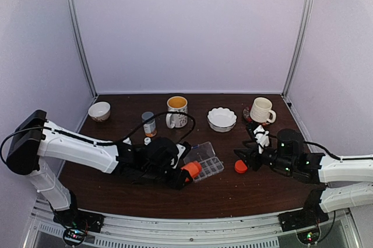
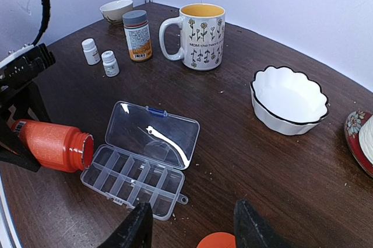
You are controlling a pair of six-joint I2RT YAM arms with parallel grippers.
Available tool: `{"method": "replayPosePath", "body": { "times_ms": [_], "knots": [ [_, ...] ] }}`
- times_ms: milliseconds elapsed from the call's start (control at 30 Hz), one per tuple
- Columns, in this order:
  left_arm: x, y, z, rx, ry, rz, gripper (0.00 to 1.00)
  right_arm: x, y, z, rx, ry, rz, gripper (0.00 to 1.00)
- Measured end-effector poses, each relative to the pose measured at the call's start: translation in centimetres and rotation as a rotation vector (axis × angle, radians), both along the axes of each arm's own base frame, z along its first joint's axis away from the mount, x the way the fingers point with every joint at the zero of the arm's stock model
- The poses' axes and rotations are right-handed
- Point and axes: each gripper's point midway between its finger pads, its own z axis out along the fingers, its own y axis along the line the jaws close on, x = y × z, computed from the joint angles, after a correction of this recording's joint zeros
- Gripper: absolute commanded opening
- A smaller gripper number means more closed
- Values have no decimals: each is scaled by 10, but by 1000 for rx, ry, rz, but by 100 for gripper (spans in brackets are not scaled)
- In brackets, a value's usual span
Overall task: Sort the pills into containers
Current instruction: Pour the pill into the compartment of the pill container.
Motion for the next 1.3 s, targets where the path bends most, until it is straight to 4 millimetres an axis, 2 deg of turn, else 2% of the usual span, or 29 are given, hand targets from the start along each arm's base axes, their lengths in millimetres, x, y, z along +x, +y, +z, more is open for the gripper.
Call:
{"method": "replayPosePath", "body": {
  "times_ms": [300,467,667,900,1100,1300],
  "knots": [
    [4,-9,20,-25,-14,-2,0,1,1,-1,-5,5,1,51],
    [5,-8,14,-14,-6,-1,0,1,1,0,-3,2,1,51],
    [3,-7,-13,39,36,-8,0,2,2,-1,-6,5,1,51],
    [3,-7,-8,37,36,-12,0,2,2,-1,-7,6,2,50],
    [5,-12,15,2,14,-18,0,2,2,-2,-9,8,2,50],
    [5,-14,9,11,28,-22,0,1,3,-3,-11,12,5,50]
  ]
}}
